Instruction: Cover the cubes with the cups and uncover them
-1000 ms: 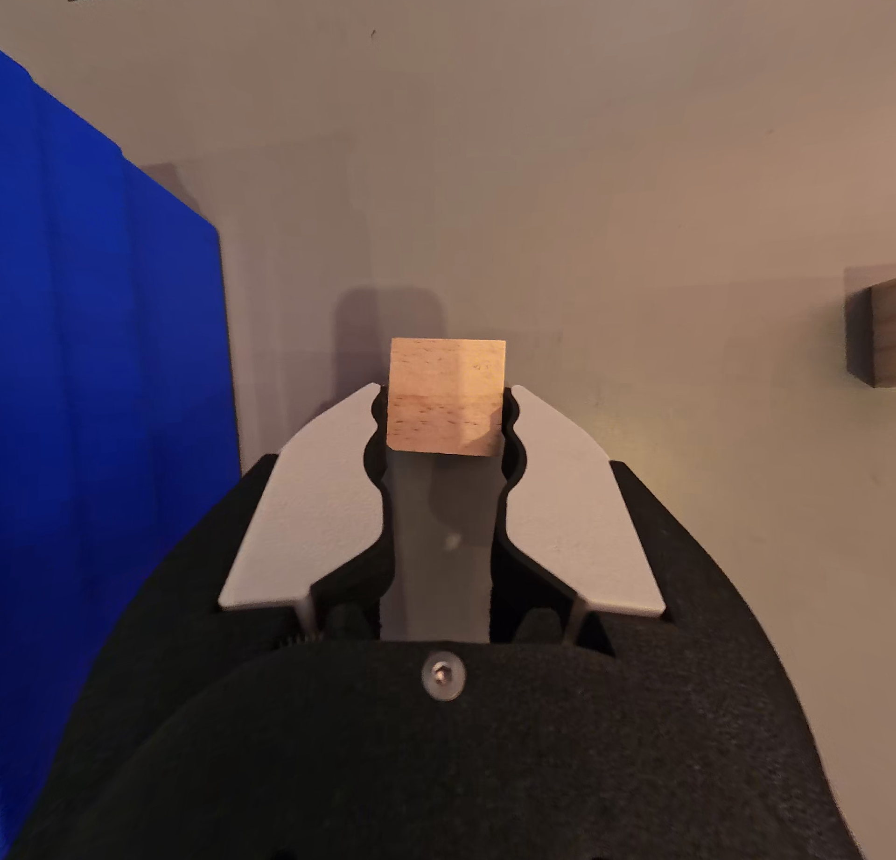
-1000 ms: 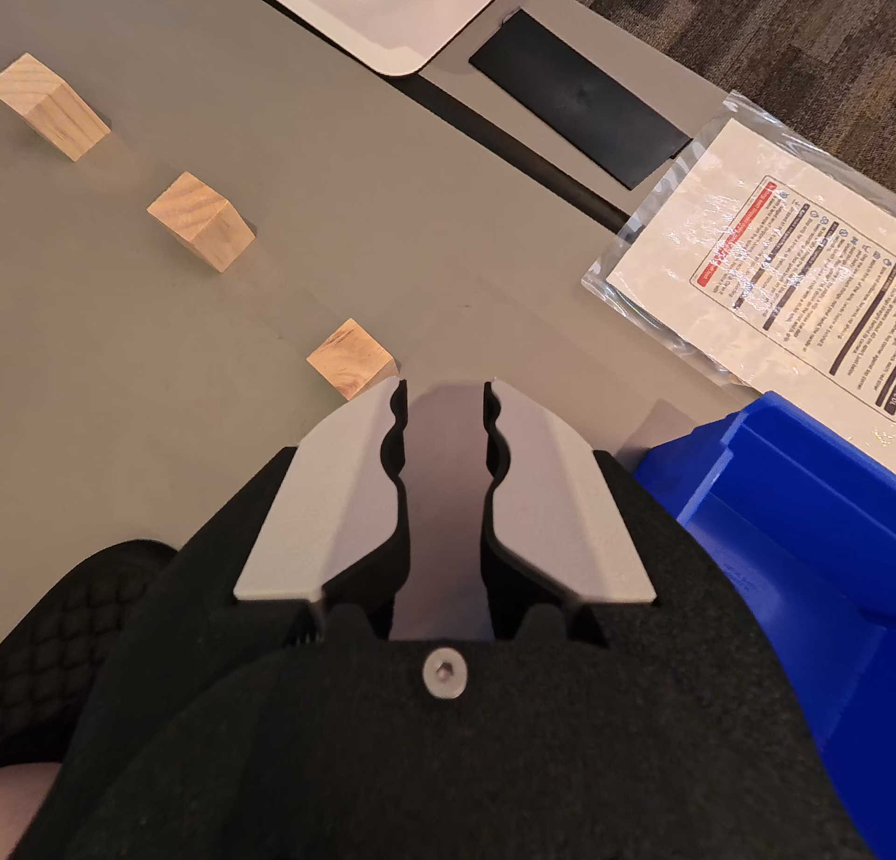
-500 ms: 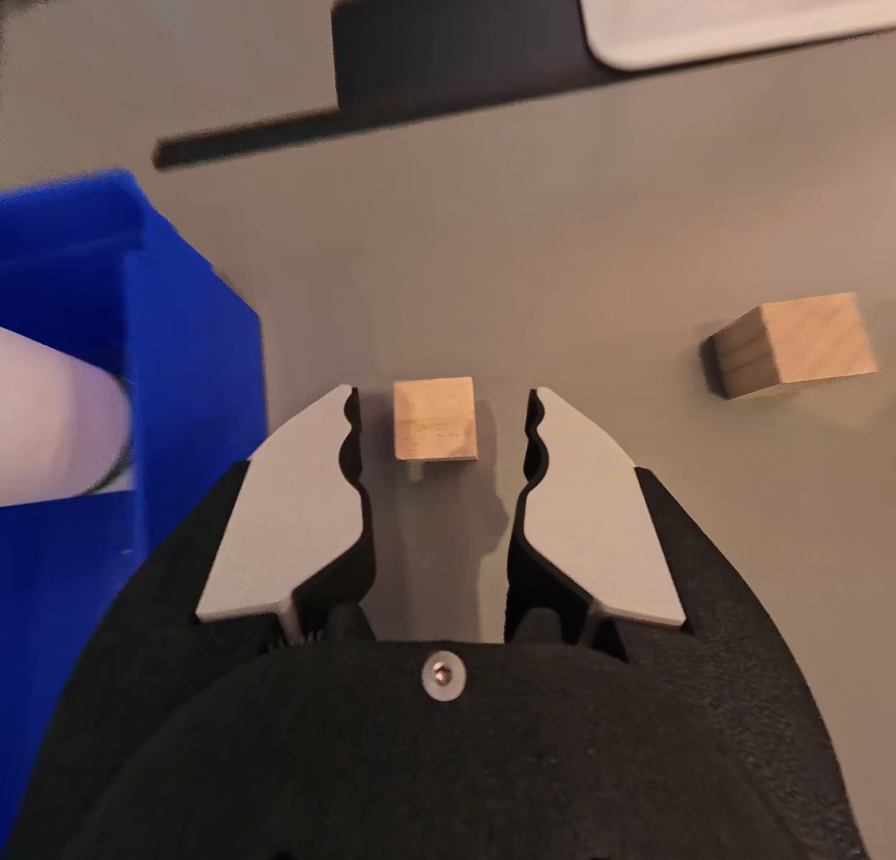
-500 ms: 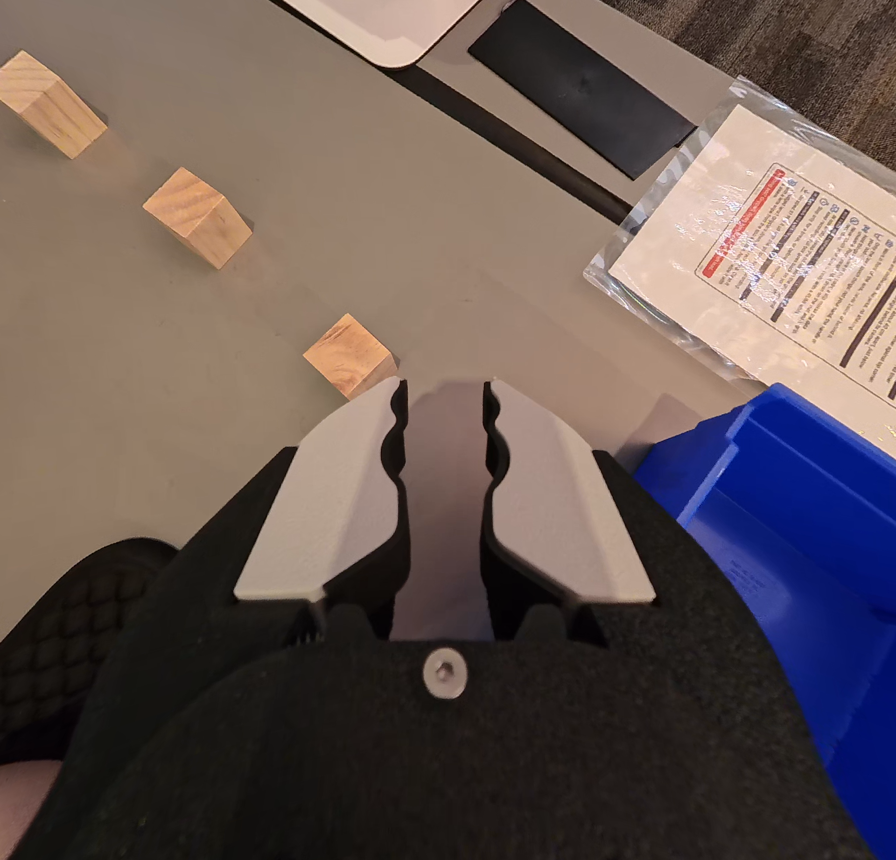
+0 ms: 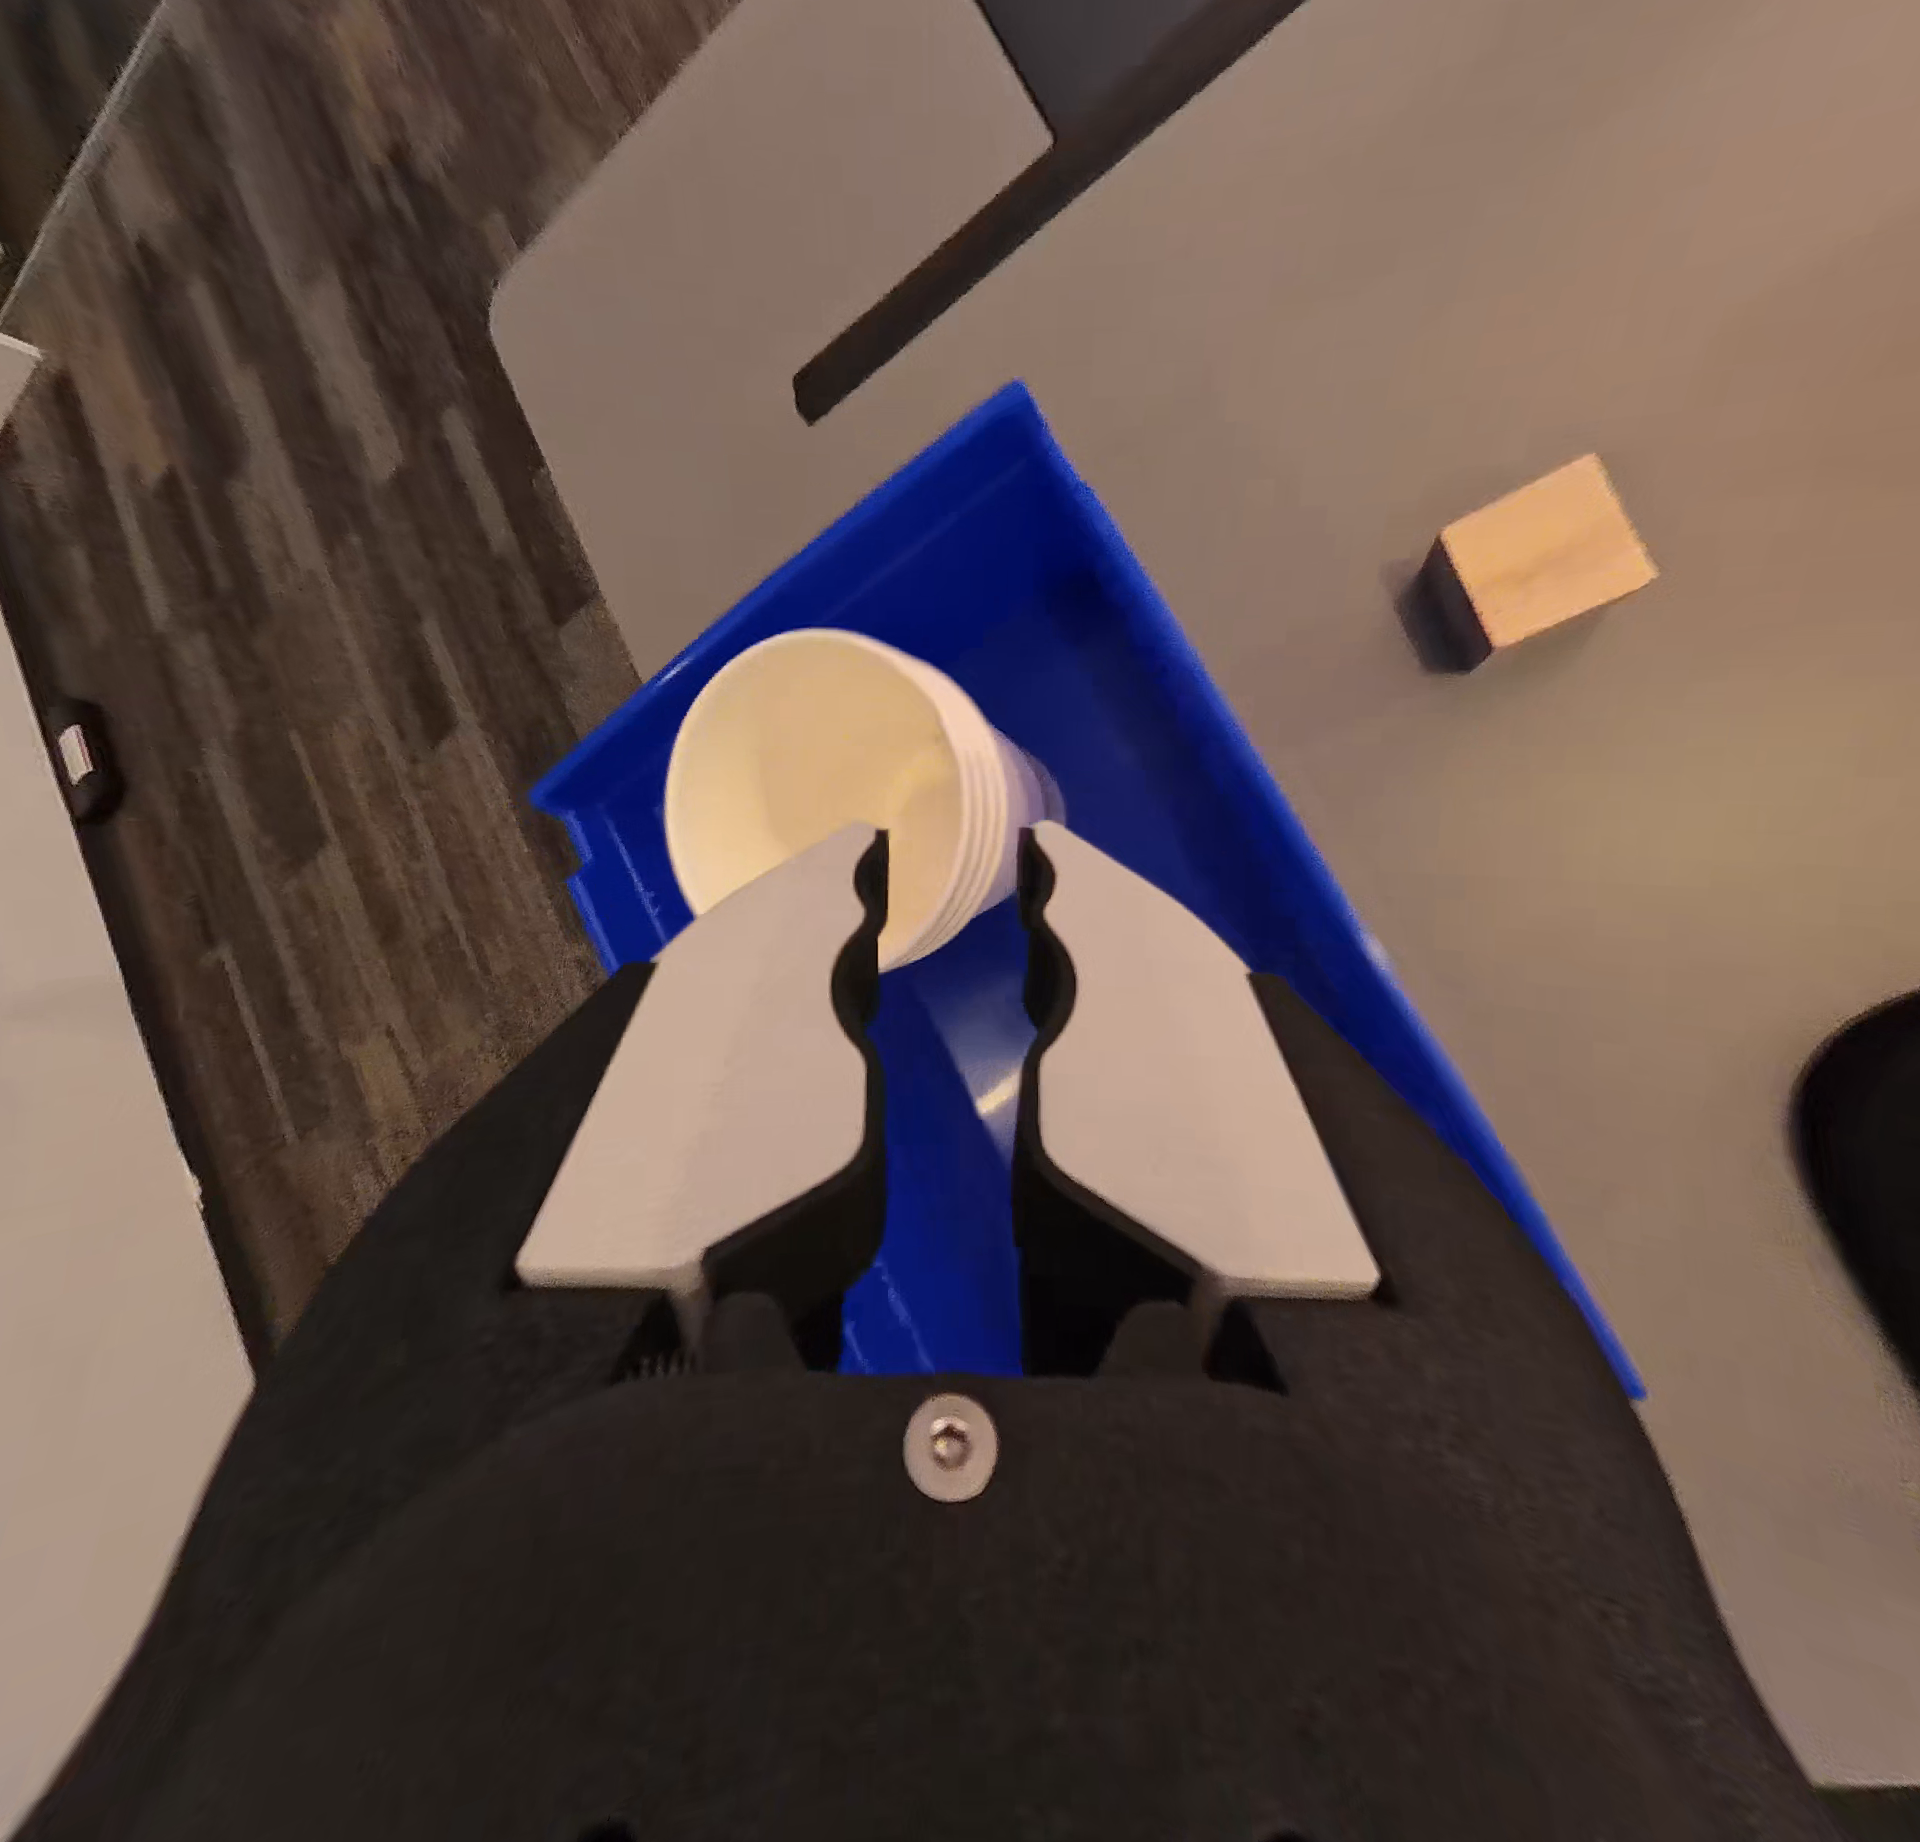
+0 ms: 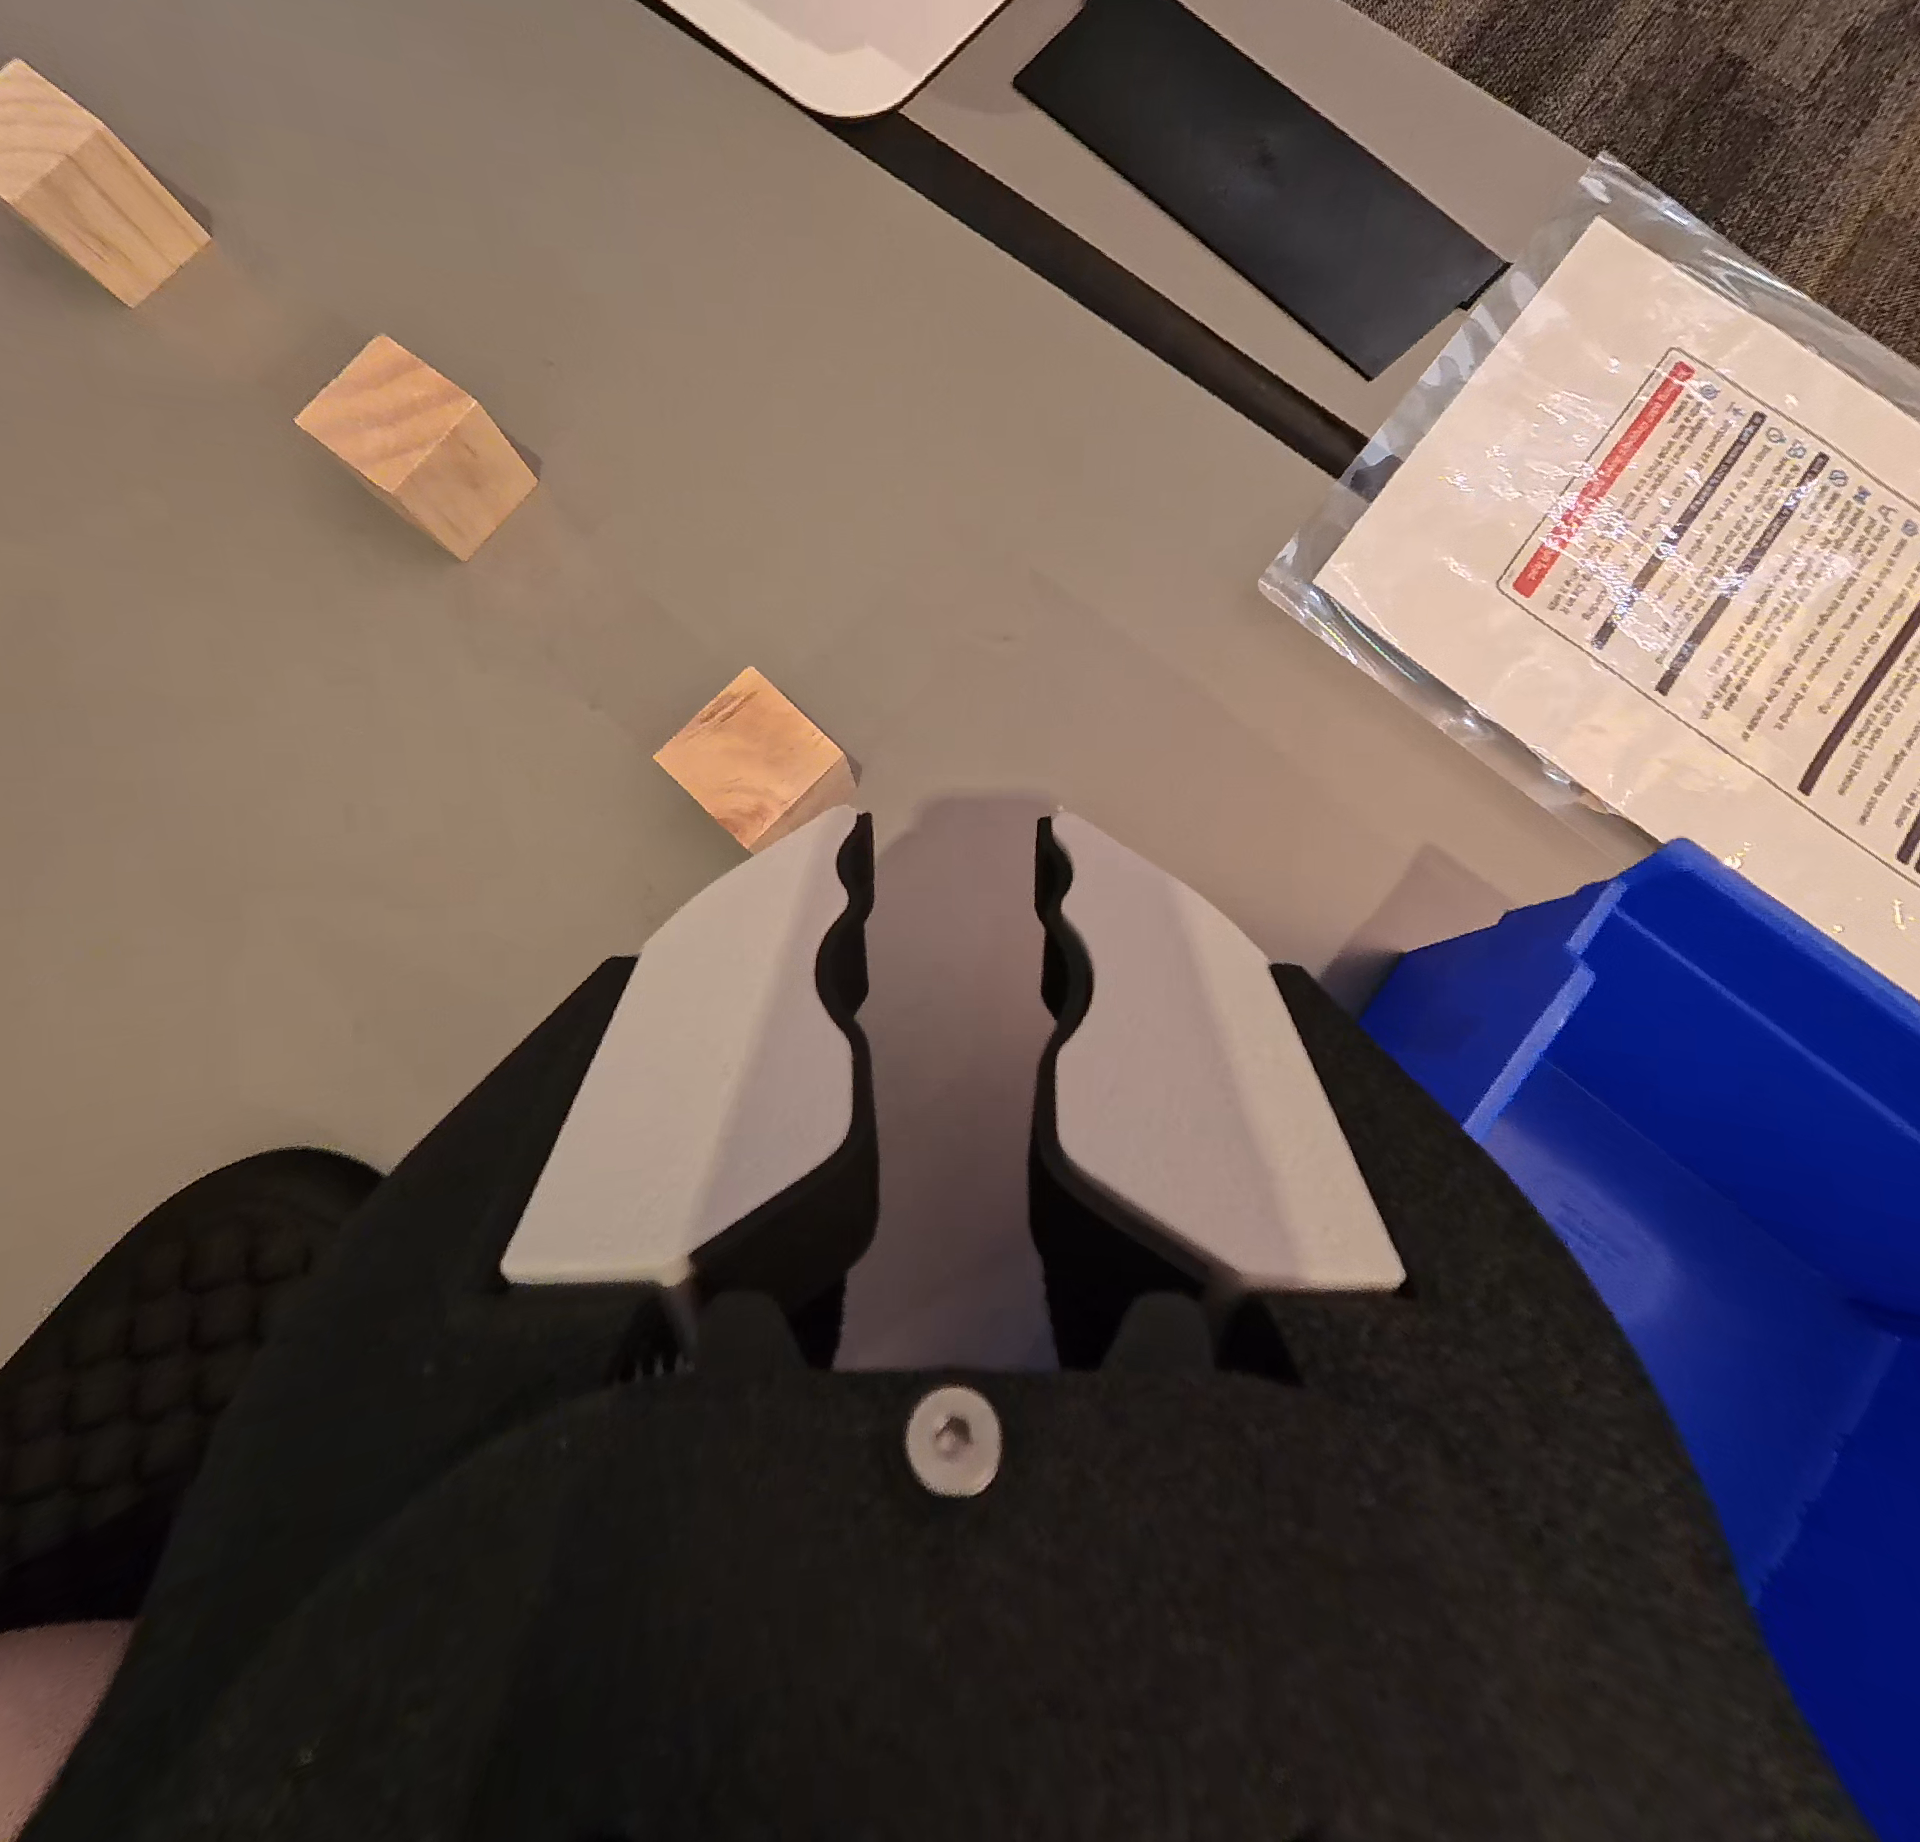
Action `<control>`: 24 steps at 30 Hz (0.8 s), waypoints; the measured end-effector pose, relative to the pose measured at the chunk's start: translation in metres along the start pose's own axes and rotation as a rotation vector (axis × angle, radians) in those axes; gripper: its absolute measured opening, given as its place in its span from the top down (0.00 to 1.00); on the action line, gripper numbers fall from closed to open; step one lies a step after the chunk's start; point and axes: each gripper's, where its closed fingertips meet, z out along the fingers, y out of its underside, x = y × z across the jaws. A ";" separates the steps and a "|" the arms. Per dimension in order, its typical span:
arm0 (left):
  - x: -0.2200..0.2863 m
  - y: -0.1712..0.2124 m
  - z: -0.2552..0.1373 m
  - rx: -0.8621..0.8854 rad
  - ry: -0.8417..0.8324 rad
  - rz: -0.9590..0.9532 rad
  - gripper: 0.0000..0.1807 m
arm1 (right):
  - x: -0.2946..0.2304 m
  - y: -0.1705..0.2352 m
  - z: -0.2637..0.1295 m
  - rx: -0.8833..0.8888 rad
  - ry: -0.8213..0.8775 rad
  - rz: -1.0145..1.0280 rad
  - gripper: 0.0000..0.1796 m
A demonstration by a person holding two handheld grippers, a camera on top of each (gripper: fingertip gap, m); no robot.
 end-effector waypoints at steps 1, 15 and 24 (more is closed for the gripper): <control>-0.001 0.003 0.001 -0.008 0.016 0.015 0.89 | 0.000 0.000 0.001 -0.003 -0.001 0.002 0.84; 0.003 0.029 0.035 -0.196 0.121 0.131 0.91 | -0.006 -0.001 0.011 -0.040 -0.020 -0.006 0.84; 0.004 0.025 0.036 -0.177 0.190 0.082 0.94 | -0.001 0.004 0.013 -0.060 -0.009 0.007 0.84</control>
